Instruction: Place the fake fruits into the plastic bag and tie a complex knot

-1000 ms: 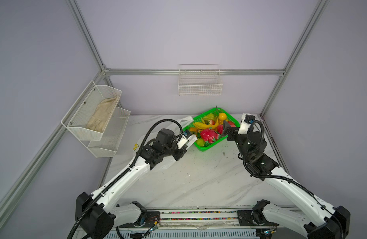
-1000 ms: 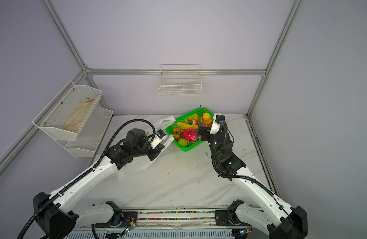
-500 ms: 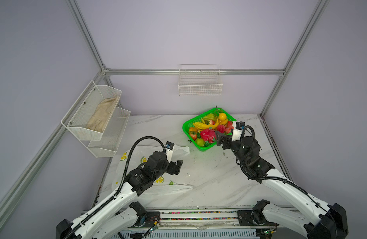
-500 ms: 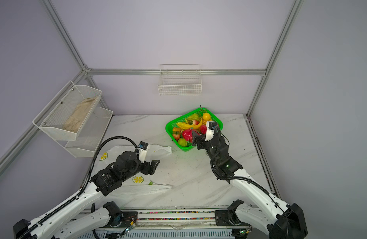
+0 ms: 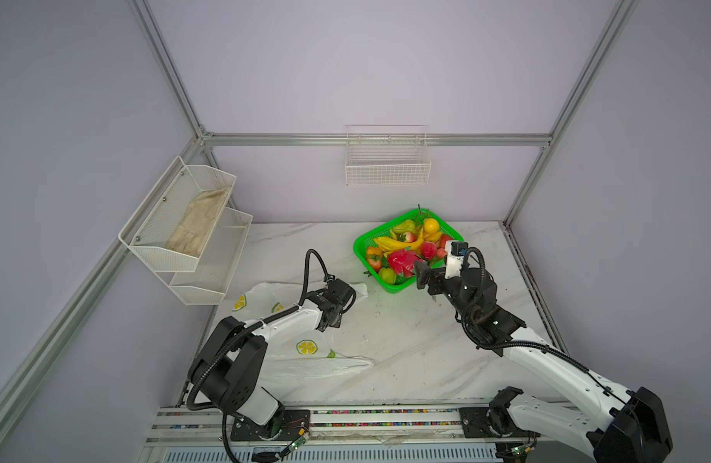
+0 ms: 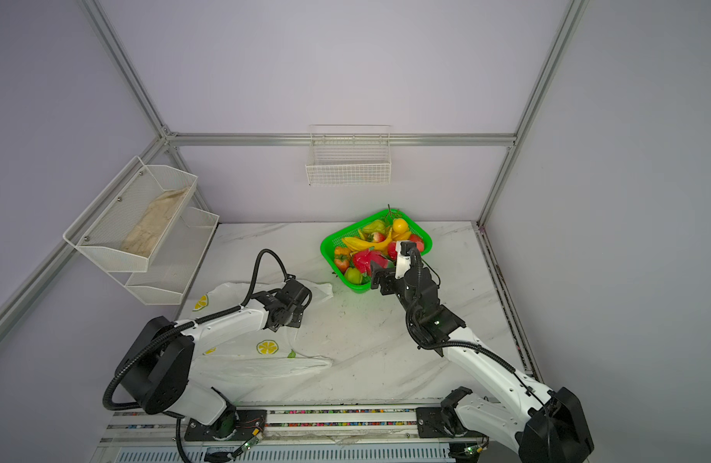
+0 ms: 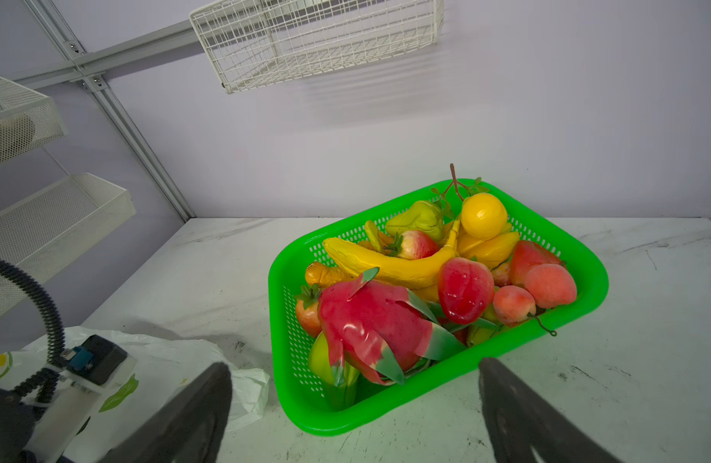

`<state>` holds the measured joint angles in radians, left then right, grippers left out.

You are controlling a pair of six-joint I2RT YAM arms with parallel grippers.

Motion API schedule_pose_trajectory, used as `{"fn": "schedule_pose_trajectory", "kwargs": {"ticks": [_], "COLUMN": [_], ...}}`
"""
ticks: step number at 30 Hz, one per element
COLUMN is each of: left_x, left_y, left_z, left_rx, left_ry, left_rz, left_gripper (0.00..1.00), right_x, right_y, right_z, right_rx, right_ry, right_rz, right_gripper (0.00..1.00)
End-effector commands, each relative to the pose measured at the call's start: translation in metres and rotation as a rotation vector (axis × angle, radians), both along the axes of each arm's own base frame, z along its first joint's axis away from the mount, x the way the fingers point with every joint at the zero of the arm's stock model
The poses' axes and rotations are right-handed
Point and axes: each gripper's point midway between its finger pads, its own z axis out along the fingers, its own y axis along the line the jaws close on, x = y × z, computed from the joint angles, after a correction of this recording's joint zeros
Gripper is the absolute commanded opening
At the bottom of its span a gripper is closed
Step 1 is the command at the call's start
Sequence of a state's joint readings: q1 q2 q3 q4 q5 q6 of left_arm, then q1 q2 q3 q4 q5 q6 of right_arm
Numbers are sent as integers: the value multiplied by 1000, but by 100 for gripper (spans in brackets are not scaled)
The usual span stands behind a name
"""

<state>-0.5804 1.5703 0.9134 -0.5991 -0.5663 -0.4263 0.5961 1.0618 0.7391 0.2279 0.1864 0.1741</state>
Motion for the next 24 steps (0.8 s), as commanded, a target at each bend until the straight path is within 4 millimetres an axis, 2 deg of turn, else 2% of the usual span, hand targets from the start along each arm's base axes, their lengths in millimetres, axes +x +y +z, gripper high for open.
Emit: {"fn": "schedule_pose_trajectory", "kwargs": {"ticks": [1, 5, 12, 15, 17, 20, 22, 24], "left_x": [31, 32, 19, 20, 25, 29, 29, 26], "left_y": [-13, -9, -2, -1, -7, -25, -40, -53], "left_z": [21, 3, -6, -5, 1, 17, 39, 71], "left_rx": [-42, -15, -17, -21, -44, -158, -301, -493], "left_ry": [-88, -41, -23, -38, -48, -73, -116, -192], "left_rz": [19, 24, 42, 41, 27, -12, -48, -87], "left_gripper": [85, 77, 54, 37, 20, 0, 0, 0], "right_x": [-1, -1, -1, 0, 1, 3, -4, -14], "right_y": [2, 1, -1, -1, -2, -1, 12, 31], "right_z": [4, 0, -4, -6, -10, -23, -32, -44], "right_rx": [7, -1, -1, 3, -6, -55, -90, -86], "right_ry": [-21, -15, -9, -4, 6, 28, 36, 63], "right_rz": [11, 5, -6, -9, -18, -13, 81, 206], "right_gripper": [97, 97, 97, 97, 97, 97, 97, 95]}}
